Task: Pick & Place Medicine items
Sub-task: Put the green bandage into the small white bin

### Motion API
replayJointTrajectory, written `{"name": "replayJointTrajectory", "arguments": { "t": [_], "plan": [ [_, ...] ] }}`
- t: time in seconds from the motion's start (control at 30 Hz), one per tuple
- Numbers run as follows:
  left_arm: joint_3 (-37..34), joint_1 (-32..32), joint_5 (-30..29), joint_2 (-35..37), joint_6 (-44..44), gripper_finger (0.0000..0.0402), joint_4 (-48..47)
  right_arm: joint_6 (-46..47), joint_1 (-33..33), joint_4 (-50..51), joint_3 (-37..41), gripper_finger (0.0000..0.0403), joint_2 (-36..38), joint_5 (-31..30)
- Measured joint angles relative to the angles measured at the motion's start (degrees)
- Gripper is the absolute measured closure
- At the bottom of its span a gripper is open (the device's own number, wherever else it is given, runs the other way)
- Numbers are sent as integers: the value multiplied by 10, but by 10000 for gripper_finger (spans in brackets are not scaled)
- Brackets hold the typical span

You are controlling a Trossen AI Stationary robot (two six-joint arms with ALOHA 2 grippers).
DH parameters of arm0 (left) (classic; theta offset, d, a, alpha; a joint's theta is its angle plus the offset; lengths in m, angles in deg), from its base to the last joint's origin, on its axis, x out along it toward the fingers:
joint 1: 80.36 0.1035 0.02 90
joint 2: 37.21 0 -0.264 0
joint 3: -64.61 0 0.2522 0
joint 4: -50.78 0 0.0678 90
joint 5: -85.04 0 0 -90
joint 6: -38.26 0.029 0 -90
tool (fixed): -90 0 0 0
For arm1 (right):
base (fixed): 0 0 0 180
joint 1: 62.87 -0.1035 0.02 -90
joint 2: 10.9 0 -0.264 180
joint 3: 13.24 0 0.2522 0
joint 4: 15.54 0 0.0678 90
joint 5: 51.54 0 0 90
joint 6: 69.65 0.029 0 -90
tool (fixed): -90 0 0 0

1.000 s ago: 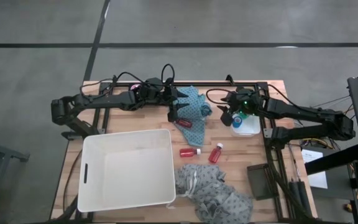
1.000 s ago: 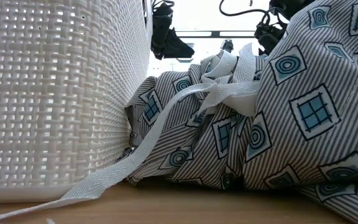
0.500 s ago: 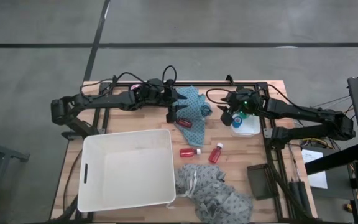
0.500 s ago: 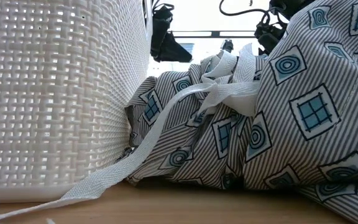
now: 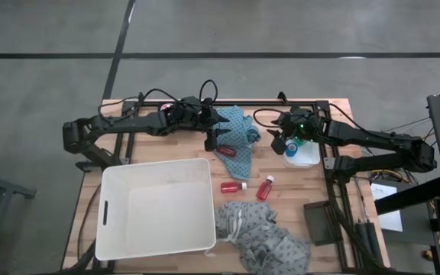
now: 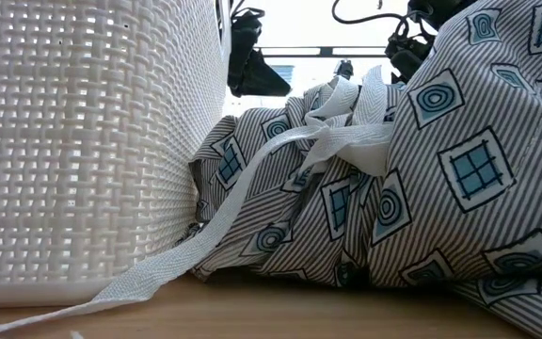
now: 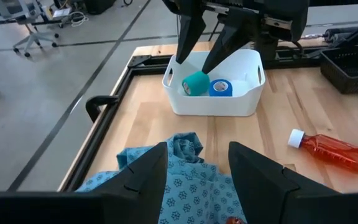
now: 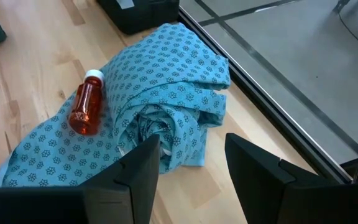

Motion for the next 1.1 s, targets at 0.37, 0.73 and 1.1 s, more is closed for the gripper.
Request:
{"name": "replayJointTrajectory", "arguments": {
  "t": [0.37, 0.73, 1.1],
  "plan": [
    [0, 1, 0, 13, -76, 227, -43, 0, 0, 0, 0, 226, 0, 0],
    [0, 3, -24, 100, -89, 227, -244, 0, 0, 1, 0, 227, 0, 0],
    [0, 7, -37, 170, -89, 227, -331, 0, 0, 2, 0, 223, 0, 0]
  ]
}}
